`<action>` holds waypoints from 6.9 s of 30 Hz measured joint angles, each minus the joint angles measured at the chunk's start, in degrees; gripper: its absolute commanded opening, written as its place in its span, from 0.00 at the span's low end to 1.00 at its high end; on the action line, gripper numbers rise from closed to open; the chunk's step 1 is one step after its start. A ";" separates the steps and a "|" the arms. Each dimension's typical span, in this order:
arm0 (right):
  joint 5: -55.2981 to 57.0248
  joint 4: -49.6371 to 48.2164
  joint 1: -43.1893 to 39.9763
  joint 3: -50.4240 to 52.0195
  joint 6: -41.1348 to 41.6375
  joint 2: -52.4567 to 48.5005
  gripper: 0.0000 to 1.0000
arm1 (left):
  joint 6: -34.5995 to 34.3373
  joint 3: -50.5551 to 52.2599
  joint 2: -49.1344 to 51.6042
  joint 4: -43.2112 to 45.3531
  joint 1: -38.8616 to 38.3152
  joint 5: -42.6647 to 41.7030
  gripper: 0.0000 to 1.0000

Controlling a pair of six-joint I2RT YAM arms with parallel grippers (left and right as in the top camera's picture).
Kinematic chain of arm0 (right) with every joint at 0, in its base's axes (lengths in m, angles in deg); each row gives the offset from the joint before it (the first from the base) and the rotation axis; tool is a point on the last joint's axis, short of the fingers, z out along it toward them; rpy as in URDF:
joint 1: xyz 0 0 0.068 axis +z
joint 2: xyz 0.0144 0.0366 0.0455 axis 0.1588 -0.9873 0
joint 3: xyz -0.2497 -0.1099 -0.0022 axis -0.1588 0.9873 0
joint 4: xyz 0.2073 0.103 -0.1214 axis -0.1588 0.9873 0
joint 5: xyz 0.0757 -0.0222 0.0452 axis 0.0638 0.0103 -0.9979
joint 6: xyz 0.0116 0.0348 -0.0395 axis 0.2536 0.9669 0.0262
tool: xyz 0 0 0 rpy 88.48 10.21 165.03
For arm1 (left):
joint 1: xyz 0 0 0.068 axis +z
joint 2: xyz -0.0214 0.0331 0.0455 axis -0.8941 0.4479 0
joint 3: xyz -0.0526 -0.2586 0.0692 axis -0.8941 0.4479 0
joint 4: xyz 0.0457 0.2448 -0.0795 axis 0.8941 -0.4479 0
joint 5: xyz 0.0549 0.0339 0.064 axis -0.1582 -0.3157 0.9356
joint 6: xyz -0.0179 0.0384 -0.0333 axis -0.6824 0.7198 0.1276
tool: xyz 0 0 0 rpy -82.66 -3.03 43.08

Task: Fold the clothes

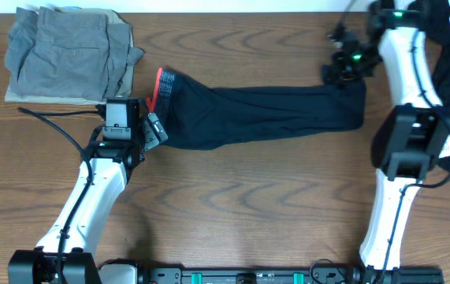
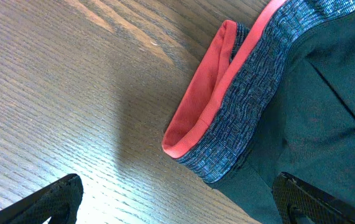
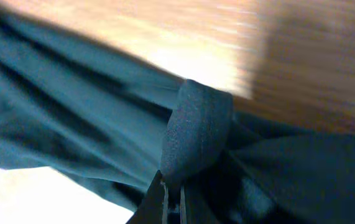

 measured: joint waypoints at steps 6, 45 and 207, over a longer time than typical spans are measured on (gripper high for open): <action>-0.09 0.31 7.39 0.00 -0.22 0.00 0.01 | 0.00 0.00 0.02 0.00 0.00 0.00 0.98; 0.35 2.14 20.85 -0.90 4.39 0.00 0.47 | 0.02 0.00 0.00 0.00 0.00 0.00 0.98; 0.11 -3.06 0.11 -7.32 5.97 2.21 0.52 | 3.34 -25.49 22.99 19.85 -34.07 -20.79 0.98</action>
